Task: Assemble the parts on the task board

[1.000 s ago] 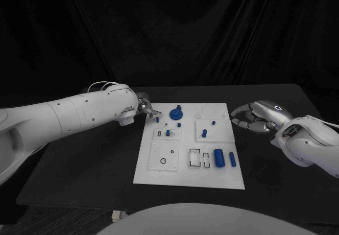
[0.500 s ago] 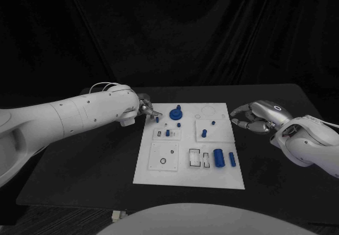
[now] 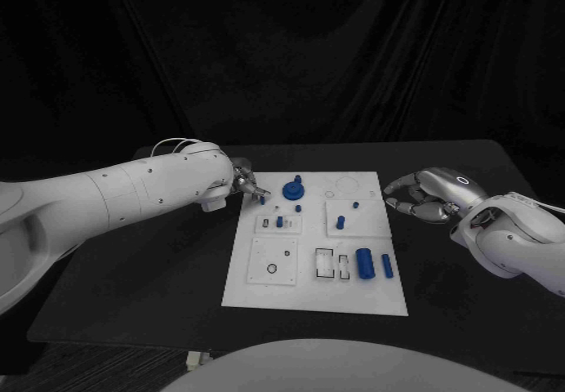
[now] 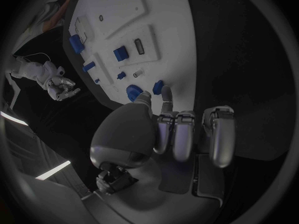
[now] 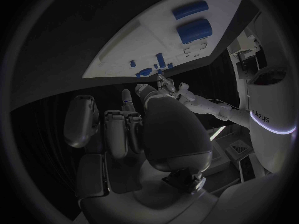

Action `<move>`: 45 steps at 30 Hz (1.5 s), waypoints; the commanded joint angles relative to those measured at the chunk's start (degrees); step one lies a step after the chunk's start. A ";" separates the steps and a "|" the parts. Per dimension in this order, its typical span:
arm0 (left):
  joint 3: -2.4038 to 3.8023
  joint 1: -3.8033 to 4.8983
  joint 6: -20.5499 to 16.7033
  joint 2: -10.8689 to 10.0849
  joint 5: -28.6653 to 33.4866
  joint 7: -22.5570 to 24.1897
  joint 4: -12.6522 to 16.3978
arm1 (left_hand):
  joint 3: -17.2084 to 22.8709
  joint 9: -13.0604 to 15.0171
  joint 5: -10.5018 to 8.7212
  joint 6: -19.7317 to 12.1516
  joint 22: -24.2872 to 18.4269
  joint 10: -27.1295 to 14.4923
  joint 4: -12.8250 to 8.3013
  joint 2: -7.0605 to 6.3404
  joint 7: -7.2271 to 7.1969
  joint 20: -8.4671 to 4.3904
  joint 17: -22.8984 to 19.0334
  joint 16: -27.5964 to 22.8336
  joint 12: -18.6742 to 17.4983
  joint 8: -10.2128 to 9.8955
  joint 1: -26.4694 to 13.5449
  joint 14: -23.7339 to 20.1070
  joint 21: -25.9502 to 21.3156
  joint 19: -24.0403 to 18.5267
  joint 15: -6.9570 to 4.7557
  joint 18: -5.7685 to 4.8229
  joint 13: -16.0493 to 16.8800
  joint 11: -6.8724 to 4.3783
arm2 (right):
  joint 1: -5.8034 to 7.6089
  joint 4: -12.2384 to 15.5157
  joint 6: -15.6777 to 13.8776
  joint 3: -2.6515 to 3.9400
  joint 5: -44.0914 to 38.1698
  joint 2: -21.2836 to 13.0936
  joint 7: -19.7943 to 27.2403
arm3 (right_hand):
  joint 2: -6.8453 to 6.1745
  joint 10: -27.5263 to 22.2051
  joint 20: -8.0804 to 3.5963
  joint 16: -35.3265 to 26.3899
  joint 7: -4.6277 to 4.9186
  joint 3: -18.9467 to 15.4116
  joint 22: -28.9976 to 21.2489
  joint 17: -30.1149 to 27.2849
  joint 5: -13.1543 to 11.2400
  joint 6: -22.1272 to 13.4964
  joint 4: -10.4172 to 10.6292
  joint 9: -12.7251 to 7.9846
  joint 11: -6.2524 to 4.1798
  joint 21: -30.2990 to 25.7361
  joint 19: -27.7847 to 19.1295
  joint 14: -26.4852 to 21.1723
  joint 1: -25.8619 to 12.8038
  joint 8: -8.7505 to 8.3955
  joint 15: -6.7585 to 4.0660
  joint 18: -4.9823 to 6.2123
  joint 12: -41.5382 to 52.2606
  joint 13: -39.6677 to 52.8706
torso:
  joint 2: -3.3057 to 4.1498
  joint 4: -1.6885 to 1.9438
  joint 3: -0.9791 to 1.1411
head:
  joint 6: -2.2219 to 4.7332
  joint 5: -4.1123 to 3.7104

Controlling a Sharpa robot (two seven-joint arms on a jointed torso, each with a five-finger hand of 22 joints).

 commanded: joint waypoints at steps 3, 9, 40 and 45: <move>0.06 -0.13 1.13 0.24 0.03 0.54 -0.06 | 0.13 -0.16 0.82 0.38 12.86 5.87 -0.31 -0.04 -0.13 0.17 15.05 0.15 0.20 -0.28 0.93 6.06 -0.35 2.62 0.09 -0.01 15.09 0.02 | -0.14 0.02 -0.01 0.03 -0.13 0.00 -0.35 | -0.24 6.10 0.00 0.01 -0.12 0.33 9.15 12.84 0.36 0.30 -0.11 -0.07 0.38 0.03 -0.16 5.34 0.05 0.18 0.17 0.67 0.15 15.09 | 0.00 0.02 0.00 | -0.01 -0.01; 0.06 -0.16 1.32 0.37 0.03 0.60 -0.18 | 0.50 -0.30 1.93 0.49 12.83 5.87 -0.52 0.01 -0.19 0.16 15.05 0.15 0.20 -0.54 1.53 6.06 -0.45 2.55 0.06 0.01 15.09 -0.02 | -0.14 -0.02 0.11 0.03 -0.13 0.05 -0.38 | -0.24 6.10 0.00 0.01 -0.12 0.33 9.15 12.84 0.36 0.30 -0.11 -0.07 0.38 0.03 -0.16 5.34 0.05 0.18 0.17 0.67 0.15 15.09 | 0.00 0.03 -0.04 | -0.01 -0.04; 0.06 -0.34 2.49 0.78 0.03 1.02 -0.80 | 7.32 -0.68 10.18 0.47 12.61 5.87 -1.51 -1.82 -0.35 0.02 15.05 0.15 0.20 -2.19 4.85 6.06 -1.13 2.07 -0.07 0.18 15.09 -0.19 | -0.14 0.03 0.39 0.03 -0.13 -0.04 -0.68 | -0.26 6.10 0.01 -0.03 -0.11 0.38 9.13 12.81 0.37 0.31 -0.14 -0.09 0.39 -0.07 -0.18 5.33 0.04 0.18 0.19 0.69 0.15 15.09 | 0.01 0.02 -0.06 | -0.01 -0.09; 0.06 -0.39 2.67 0.74 0.03 1.11 -0.89 | 9.07 -0.57 12.07 0.43 12.60 5.87 -1.71 -2.55 -0.36 0.01 15.05 0.15 0.20 -2.30 5.04 6.06 -1.16 2.05 -0.09 0.19 15.09 -0.20 | -0.14 0.03 0.42 0.03 -0.13 -0.03 -0.70 | -0.23 6.10 0.02 -0.09 -0.11 0.46 9.11 12.75 0.37 0.36 -0.18 -0.11 0.41 -0.17 -0.20 5.31 0.03 0.19 0.20 0.70 0.15 15.09 | 0.00 0.02 -0.04 | -0.01 -0.06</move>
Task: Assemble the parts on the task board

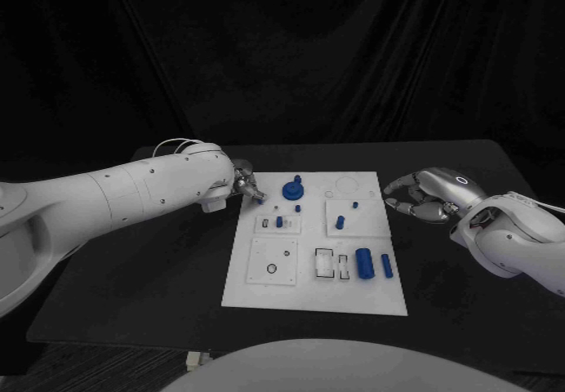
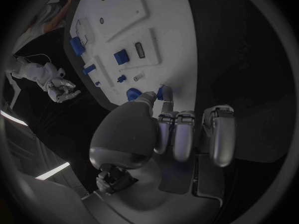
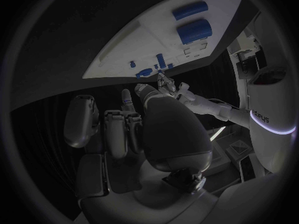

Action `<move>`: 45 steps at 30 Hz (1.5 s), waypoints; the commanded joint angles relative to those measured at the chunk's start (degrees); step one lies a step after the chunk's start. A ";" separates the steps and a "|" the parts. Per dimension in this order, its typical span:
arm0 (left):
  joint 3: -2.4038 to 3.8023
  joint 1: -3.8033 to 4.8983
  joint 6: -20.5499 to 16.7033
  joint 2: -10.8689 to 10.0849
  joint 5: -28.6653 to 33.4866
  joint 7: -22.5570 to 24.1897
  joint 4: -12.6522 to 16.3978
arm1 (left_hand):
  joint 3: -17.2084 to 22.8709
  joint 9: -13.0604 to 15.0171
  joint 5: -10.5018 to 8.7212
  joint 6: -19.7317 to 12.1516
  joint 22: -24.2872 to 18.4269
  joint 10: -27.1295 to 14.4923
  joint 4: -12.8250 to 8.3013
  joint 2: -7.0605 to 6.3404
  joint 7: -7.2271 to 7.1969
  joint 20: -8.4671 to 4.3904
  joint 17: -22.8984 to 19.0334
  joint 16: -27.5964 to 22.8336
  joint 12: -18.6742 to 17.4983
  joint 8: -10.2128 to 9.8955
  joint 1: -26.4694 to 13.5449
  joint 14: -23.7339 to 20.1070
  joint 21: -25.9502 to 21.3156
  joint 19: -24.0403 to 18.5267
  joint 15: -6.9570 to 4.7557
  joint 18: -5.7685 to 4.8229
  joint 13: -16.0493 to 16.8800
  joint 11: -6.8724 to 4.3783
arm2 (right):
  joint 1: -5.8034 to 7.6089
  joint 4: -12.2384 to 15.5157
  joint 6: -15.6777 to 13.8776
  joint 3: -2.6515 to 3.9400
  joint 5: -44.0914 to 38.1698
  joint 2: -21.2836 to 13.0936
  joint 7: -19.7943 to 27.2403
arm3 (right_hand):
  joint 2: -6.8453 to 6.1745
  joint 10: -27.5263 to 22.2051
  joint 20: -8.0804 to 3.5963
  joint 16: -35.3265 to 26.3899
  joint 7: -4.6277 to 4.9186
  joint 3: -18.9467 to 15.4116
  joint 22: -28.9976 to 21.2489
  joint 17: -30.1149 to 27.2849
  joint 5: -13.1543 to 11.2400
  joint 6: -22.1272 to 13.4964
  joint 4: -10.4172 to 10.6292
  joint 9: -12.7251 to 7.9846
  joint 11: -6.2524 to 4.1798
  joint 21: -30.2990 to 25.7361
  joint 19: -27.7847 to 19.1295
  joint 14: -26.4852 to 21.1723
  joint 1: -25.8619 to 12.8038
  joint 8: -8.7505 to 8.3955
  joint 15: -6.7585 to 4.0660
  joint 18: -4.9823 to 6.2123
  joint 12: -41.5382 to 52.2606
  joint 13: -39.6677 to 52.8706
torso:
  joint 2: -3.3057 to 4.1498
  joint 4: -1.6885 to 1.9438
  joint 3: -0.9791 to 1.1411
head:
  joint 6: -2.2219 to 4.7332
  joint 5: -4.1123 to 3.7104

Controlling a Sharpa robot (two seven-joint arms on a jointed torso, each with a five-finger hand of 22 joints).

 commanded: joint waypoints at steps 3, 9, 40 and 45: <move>0.02 -0.20 0.97 0.04 0.05 1.16 -0.09 | 2.95 0.25 1.51 0.16 12.57 5.87 -0.46 -1.35 -0.19 -0.04 15.08 0.15 0.20 -0.30 0.31 6.05 -0.18 2.05 -0.12 0.18 15.09 -0.26 | -0.14 0.09 0.16 0.03 -0.13 -0.03 -0.64 | -0.23 6.10 0.02 -0.09 -0.11 0.31 9.14 12.75 0.37 0.36 -0.02 -0.05 0.41 -0.17 -0.20 5.31 0.03 0.19 0.20 0.70 0.15 15.10 | 0.01 -0.01 0.00 | -0.01 0.06; 0.02 -0.23 0.77 -0.10 0.05 1.73 0.02 | 11.65 1.08 1.93 0.13 12.57 5.87 -1.46 -4.36 -0.12 -0.06 15.08 0.15 0.20 -0.11 -0.55 6.05 -0.17 2.04 -0.11 0.18 15.09 -0.24 | -0.14 0.07 0.20 0.03 -0.13 0.00 -0.67 | -0.23 6.10 0.02 -0.09 -0.11 0.31 9.14 12.75 0.37 0.36 -0.02 -0.05 0.41 -0.17 -0.20 5.31 0.03 0.19 0.20 0.70 0.15 15.10 | 0.02 0.00 0.00 | -0.01 0.18; 0.02 -0.23 -4.00 -4.10 7.68 7.73 4.71 | 30.81 4.83 3.90 1.02 12.67 5.87 -11.01 -7.84 0.56 0.14 15.08 0.15 0.20 2.17 -4.94 6.05 0.20 2.16 0.09 0.11 15.09 0.10 | -0.18 -0.17 0.37 0.03 -0.13 0.16 -0.78 | -0.17 6.10 0.04 -0.19 -0.10 0.49 9.13 12.67 0.39 0.27 -0.13 -0.12 0.37 -0.25 -0.21 5.28 0.11 0.12 0.20 0.72 0.15 15.10 | -0.03 0.04 0.01 | -0.01 0.20; 0.02 -0.21 -5.86 -6.28 7.39 5.03 8.39 | 30.95 4.84 3.94 1.00 12.66 5.87 -11.18 -7.81 0.58 0.13 15.08 0.15 0.20 2.16 -4.88 6.05 0.18 2.15 0.08 0.12 15.09 0.11 | -0.19 -0.10 0.31 0.03 -0.13 0.01 -0.83 | -0.17 6.10 0.04 -0.19 -0.10 0.49 9.13 12.67 0.39 0.27 -0.13 -0.12 0.37 -0.25 -0.21 5.28 0.11 0.12 0.20 0.72 0.15 15.10 | 0.00 -0.02 0.01 | -0.01 0.19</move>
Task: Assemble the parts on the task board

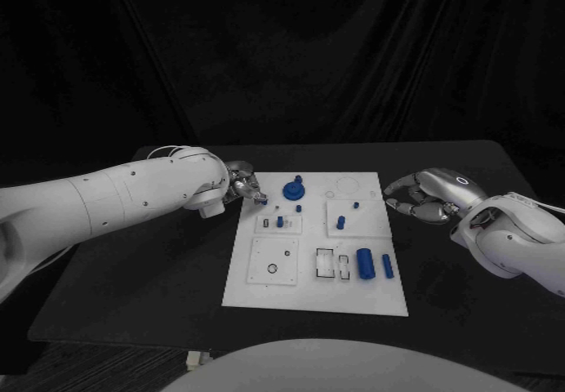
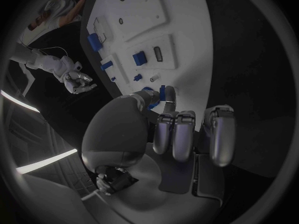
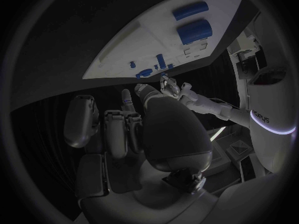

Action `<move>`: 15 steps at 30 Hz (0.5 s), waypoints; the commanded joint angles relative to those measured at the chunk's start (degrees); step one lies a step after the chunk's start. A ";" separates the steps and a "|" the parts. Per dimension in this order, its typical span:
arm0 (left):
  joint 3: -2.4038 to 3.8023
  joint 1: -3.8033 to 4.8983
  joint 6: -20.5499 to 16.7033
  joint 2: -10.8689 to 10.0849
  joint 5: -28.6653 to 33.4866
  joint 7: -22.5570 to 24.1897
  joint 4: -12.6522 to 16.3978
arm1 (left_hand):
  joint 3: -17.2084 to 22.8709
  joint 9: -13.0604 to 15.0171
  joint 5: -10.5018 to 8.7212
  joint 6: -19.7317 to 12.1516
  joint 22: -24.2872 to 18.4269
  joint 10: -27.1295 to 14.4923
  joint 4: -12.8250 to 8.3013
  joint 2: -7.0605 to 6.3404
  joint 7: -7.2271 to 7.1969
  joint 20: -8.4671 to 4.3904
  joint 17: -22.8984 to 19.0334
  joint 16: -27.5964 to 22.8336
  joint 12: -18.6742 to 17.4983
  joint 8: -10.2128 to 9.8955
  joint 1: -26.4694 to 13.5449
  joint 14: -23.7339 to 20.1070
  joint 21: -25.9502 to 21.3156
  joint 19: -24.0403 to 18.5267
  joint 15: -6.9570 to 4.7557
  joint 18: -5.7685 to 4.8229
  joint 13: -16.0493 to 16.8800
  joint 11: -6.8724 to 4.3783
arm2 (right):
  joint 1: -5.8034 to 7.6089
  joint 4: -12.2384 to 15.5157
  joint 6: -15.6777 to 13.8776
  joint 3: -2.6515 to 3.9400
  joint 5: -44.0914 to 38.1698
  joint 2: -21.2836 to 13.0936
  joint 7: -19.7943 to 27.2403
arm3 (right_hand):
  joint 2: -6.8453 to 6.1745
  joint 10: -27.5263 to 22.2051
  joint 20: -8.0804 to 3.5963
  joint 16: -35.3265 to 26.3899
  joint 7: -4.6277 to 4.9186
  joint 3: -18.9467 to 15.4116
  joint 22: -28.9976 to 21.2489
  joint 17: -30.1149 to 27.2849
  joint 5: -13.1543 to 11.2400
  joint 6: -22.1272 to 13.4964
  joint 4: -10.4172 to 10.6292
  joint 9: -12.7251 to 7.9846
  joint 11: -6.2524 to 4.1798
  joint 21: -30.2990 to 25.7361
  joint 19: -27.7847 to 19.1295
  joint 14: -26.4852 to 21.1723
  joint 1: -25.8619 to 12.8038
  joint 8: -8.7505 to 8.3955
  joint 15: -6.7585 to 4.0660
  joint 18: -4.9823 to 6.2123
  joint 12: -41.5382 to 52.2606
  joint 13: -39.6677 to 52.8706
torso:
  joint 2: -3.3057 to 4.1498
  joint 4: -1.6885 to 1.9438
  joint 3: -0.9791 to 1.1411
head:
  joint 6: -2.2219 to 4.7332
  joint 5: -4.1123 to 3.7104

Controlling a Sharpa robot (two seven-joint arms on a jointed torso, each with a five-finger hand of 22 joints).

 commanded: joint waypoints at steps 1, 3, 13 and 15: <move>0.04 -0.05 -3.36 -1.46 1.21 -2.30 2.83 | 6.33 0.03 0.23 0.37 12.65 5.87 -6.30 0.35 -0.24 0.13 15.09 0.15 0.20 0.38 -0.13 6.06 0.09 2.10 0.08 0.14 15.09 0.11 | -0.16 0.12 0.04 0.04 -0.13 -0.18 -0.77 | -0.18 6.10 0.04 -0.19 -0.10 0.33 9.10 12.67 0.39 0.27 0.02 -0.08 0.37 -0.25 -0.21 5.28 0.11 0.12 0.20 0.71 0.15 15.07 | 0.04 -0.02 0.00 | -0.01 -0.02; 0.04 -0.05 -4.26 -2.55 0.04 -3.31 4.61 | 6.37 0.02 0.15 0.34 12.58 5.87 -6.38 0.35 -0.22 0.13 15.09 0.15 0.20 0.36 -0.13 6.06 -0.11 1.98 0.09 0.20 15.09 0.12 | -0.17 0.15 -0.01 0.04 -0.13 -0.25 -0.79 | -0.18 6.10 0.04 -0.19 -0.10 0.33 9.10 12.67 0.39 0.27 0.02 -0.08 0.37 -0.25 -0.21 5.28 0.11 0.12 0.20 0.71 0.15 15.07 | 0.00 0.02 0.00 | -0.01 -0.11; 0.01 -0.05 -8.94 -7.83 -5.34 -6.93 13.50 | 6.45 -0.13 -0.55 0.43 12.55 5.87 -6.70 0.28 -0.16 0.16 15.09 0.15 0.20 0.22 -0.31 6.06 -0.19 1.93 0.13 0.21 15.09 0.19 | -0.17 0.28 -0.26 0.04 -0.12 -0.37 -0.83 | -0.19 6.10 0.04 -0.19 -0.10 0.37 9.09 12.66 0.39 0.17 -0.01 -0.11 0.34 -0.31 -0.23 5.28 0.12 0.07 0.19 0.72 0.15 15.07 | -0.02 -0.05 0.03 | -0.01 0.10; 0.00 -0.06 -9.47 -8.30 -5.99 -7.17 14.51 | 6.46 -0.15 -0.60 0.44 12.55 5.87 -6.71 0.29 -0.16 0.16 15.09 0.15 0.20 0.20 -0.33 6.06 -0.18 1.94 0.13 0.21 15.09 0.19 | -0.18 0.31 -0.31 0.04 -0.12 -0.38 -0.82 | -0.19 6.10 0.04 -0.19 -0.10 0.37 9.09 12.66 0.39 0.17 -0.01 -0.11 0.34 -0.31 -0.23 5.28 0.12 0.07 0.19 0.72 0.15 15.07 | 0.01 -0.02 0.03 | -0.01 0.06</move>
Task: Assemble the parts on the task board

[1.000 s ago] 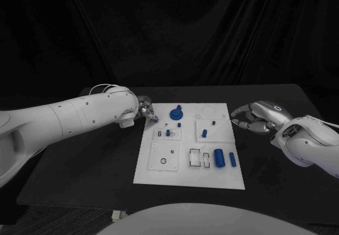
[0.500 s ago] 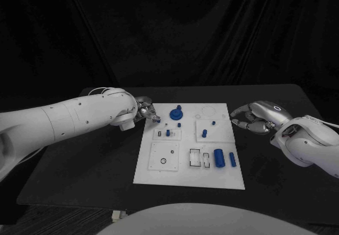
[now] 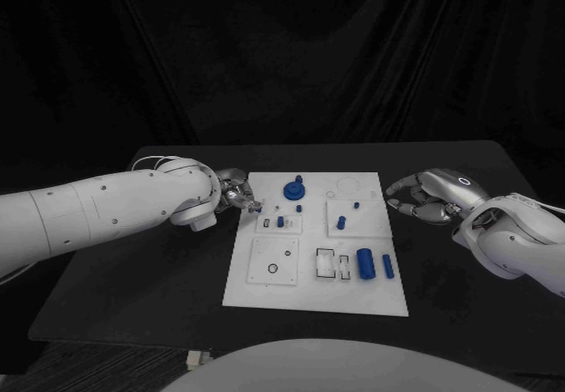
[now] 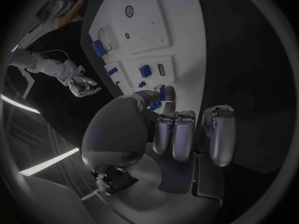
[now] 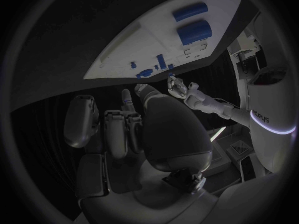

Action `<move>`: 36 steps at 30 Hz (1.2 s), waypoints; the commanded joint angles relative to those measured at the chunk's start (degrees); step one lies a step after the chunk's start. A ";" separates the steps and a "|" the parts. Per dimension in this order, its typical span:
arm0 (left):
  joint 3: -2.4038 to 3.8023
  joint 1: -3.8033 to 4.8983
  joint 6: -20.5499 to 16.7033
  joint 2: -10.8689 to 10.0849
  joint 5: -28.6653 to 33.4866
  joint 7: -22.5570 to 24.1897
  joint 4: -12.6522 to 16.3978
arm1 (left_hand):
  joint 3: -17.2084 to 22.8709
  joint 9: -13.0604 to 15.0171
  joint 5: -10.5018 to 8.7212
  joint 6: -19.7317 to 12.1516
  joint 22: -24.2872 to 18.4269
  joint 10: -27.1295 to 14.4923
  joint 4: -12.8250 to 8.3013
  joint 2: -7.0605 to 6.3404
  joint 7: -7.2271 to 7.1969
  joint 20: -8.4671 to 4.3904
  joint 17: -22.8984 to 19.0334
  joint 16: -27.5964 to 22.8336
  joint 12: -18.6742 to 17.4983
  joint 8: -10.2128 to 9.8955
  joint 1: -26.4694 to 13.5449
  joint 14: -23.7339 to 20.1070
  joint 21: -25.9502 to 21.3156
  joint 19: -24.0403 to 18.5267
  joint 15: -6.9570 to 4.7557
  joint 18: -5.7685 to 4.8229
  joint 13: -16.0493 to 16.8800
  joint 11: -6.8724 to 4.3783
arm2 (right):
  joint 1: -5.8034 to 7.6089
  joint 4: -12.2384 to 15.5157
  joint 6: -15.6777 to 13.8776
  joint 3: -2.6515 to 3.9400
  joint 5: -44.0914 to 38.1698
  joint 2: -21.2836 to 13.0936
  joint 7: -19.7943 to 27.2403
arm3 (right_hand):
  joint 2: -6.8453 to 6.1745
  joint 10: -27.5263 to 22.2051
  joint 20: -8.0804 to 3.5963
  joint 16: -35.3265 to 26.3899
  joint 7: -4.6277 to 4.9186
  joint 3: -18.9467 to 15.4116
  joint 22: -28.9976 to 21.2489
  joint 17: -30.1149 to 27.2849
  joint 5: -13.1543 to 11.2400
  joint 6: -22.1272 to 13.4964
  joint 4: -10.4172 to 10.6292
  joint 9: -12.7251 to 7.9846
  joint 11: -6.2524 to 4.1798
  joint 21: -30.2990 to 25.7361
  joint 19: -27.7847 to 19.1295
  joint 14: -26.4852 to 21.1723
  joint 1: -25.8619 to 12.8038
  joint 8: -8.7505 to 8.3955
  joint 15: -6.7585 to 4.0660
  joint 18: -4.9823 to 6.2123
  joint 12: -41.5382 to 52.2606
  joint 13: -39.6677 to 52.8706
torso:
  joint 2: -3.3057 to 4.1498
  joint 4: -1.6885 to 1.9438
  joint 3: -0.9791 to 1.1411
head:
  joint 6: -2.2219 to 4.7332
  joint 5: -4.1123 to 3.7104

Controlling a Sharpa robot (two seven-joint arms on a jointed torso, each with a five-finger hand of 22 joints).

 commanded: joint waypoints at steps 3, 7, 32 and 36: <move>0.03 -0.12 -4.23 -0.60 -3.85 -2.31 2.26 | 6.48 -0.17 -0.39 0.36 12.56 5.87 -6.77 0.31 -0.26 0.17 15.09 0.15 0.20 0.13 -0.40 6.05 -0.16 1.94 0.14 0.21 15.09 0.20 | -0.16 0.23 -0.36 0.03 -0.12 -0.10 -0.75 | -0.19 6.10 0.04 -0.19 -0.10 0.37 9.10 12.67 0.39 0.17 -0.01 -0.05 0.34 -0.31 -0.22 5.28 0.12 0.07 0.19 0.73 0.15 15.08 | -0.01 -0.01 0.01 | -0.01 -0.10; 0.02 -0.55 -4.43 -0.66 -4.23 -2.69 2.84 | 6.50 -0.37 -0.86 0.35 12.56 5.87 -6.82 0.37 -0.23 0.19 15.09 0.15 0.20 -0.05 -0.59 6.05 -0.16 1.94 0.16 0.21 15.09 0.23 | -0.17 0.30 -0.39 0.03 -0.12 -0.11 -0.74 | -0.19 6.10 0.04 -0.19 -0.10 0.37 9.10 12.67 0.39 0.17 -0.01 -0.05 0.34 -0.31 -0.22 5.28 0.12 0.07 0.19 0.73 0.15 15.08 | 0.01 -0.01 0.00 | -0.01 -0.07; 0.02 -3.22 -4.23 0.21 -4.48 -2.68 3.32 | 6.52 -0.61 -1.37 0.29 12.49 5.87 -6.89 0.47 -0.20 0.22 15.09 0.15 0.20 -0.30 -0.78 6.05 -0.35 1.82 0.20 0.26 15.09 0.26 | -0.27 0.38 -0.40 0.03 -0.11 -0.13 -0.75 | -0.22 6.10 0.02 -0.21 -0.11 0.45 9.11 12.64 0.38 0.06 -0.05 -0.11 0.31 -0.31 -0.20 5.27 0.10 0.00 0.16 0.73 0.15 15.08 | 0.01 0.00 0.00 | -0.01 -0.21; 0.02 -3.30 -4.18 0.46 -4.48 -2.50 3.25 | 6.52 -0.61 -1.37 0.29 12.49 5.87 -6.89 0.47 -0.20 0.22 15.09 0.15 0.20 -0.30 -0.78 6.05 -0.35 1.82 0.20 0.26 15.09 0.26 | -0.28 0.33 -0.39 0.03 -0.11 -0.07 -0.74 | -0.22 6.10 0.02 -0.21 -0.11 0.45 9.11 12.64 0.38 0.06 -0.05 -0.11 0.31 -0.31 -0.20 5.27 0.10 0.00 0.16 0.73 0.15 15.08 | 0.02 -0.01 -0.01 | -0.01 -0.21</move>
